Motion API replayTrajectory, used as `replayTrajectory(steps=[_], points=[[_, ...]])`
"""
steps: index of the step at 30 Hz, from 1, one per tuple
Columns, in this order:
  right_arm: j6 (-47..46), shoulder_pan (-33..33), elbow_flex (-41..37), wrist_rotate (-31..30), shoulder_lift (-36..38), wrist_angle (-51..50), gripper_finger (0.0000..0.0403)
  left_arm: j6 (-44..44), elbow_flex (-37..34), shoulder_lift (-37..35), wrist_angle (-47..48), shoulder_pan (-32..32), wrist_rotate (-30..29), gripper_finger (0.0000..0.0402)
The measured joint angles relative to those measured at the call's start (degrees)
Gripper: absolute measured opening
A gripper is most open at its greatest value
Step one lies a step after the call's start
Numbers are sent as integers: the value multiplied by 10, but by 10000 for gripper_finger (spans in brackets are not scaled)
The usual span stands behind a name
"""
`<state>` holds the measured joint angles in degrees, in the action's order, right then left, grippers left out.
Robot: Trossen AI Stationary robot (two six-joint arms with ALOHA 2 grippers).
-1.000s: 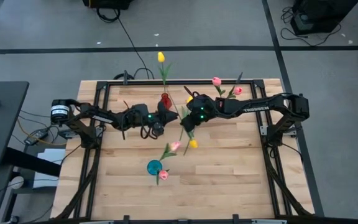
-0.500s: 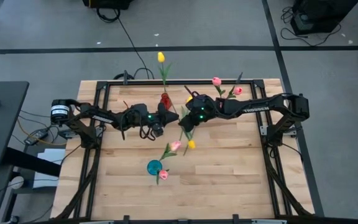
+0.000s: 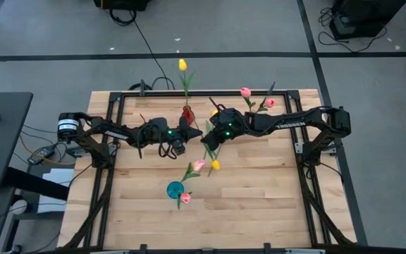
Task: Sort flowers into vase by color
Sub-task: Put the bottom yellow tulip into the red flower vase
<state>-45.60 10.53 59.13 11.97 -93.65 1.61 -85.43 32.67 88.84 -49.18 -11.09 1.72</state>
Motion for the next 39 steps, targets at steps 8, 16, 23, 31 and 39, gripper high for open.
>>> replayTrajectory(steps=[8, 16, 23, 31, 39], points=[[22, 1, 0, 9, 5, 1, 109, 27, 0, 0, 16, 0, 17, 6], [63, 3, 0, -7, 96, -5, 157, 79, 0, 0, 20, -2, 37, 5], [115, -70, 0, -170, 207, -47, 158, 185, 0, 0, -34, -29, 44, 4], [160, -190, 0, -284, 260, -59, 158, 358, 0, 0, -167, -67, 95, 4], [172, -269, -12, -392, 254, -124, 158, 623, 0, -30, -255, -111, 121, 4]])
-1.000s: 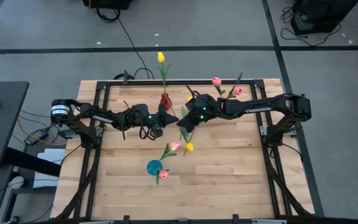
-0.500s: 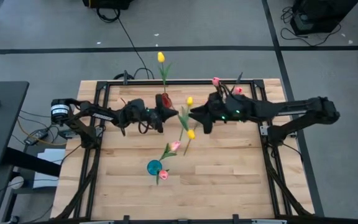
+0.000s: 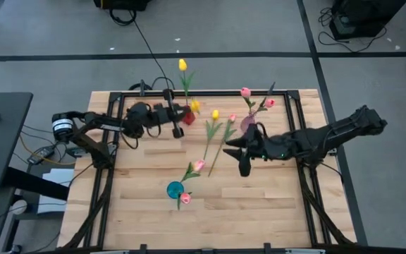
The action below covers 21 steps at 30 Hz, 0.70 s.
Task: Sort flowers into vase by color
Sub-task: Put the bottom yellow tulip into the red flower vase
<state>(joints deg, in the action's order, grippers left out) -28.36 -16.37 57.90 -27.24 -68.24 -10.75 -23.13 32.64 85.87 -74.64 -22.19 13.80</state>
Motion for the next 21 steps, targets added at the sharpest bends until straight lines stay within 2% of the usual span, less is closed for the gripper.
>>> replayTrajectory(steps=[4, 7, 11, 17, 21], points=[[-4, -23, -47, -33, 1, 32, 158, 137, 0, -13, 6, -45, 22, 4], [-3, -37, -93, -69, 1, 84, 158, 185, -2, -13, 15, -81, 55, 4], [10, -46, -165, -93, 1, 196, 158, 193, -2, -13, 58, -104, 67, 4], [38, -44, -250, -92, 1, 343, 157, 183, -3, -14, 52, -111, 73, 4], [54, -36, -283, -91, 2, 411, 157, 156, -3, -12, 52, -115, 56, 4]])
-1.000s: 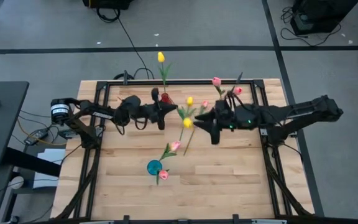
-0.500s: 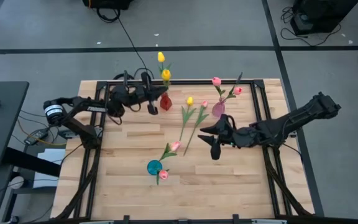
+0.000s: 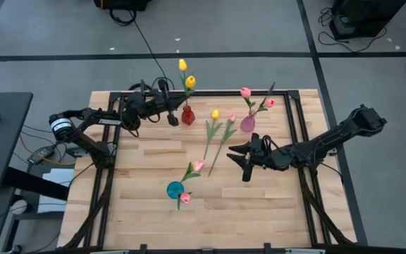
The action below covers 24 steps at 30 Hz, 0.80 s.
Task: Sort flowers into vase by color
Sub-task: Put the bottom yellow tulip into the red flower vase
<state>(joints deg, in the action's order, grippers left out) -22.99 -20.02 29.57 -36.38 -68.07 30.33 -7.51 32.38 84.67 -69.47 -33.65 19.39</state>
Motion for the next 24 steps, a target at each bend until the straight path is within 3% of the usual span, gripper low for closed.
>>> replayTrajectory(steps=[15, 24], points=[[5, 7, -10, 17, -3, 20, 154, 15, 0, 1, 27, -8, -12, 4], [7, 7, -10, 17, -3, 20, 144, 25, 1, 1, 93, -8, -17, 15]])
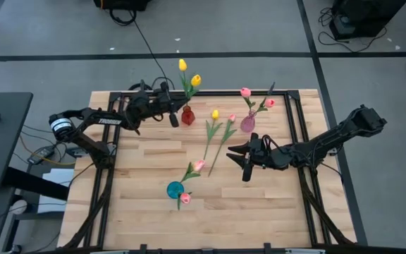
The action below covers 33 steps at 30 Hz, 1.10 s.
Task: Sort flowers into vase by color
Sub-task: Put the bottom yellow tulip into the red flower vase, then put the light pink tulip into the blue flower vase
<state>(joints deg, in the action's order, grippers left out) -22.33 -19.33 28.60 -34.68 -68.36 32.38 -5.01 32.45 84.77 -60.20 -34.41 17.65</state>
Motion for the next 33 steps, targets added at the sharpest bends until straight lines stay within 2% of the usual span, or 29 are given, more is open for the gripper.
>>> replayTrajectory(steps=[6, 14, 23, 30, 33], points=[[0, 0, 0, 0, 0, 0, 142, 31, 0, 0, 36, 0, -29, 41], [0, 0, 0, -1, 0, 0, 142, 10, 0, 0, 90, -1, -27, 102], [0, -1, 0, -1, 0, -12, 142, 7, 0, -13, 217, 2, -27, 105], [-7, 4, 0, -3, -2, -48, 142, -26, 0, -27, 338, 57, -42, 97], [-49, 18, 0, -3, -28, -58, 138, 5, 0, -27, 359, 73, -52, 93]])
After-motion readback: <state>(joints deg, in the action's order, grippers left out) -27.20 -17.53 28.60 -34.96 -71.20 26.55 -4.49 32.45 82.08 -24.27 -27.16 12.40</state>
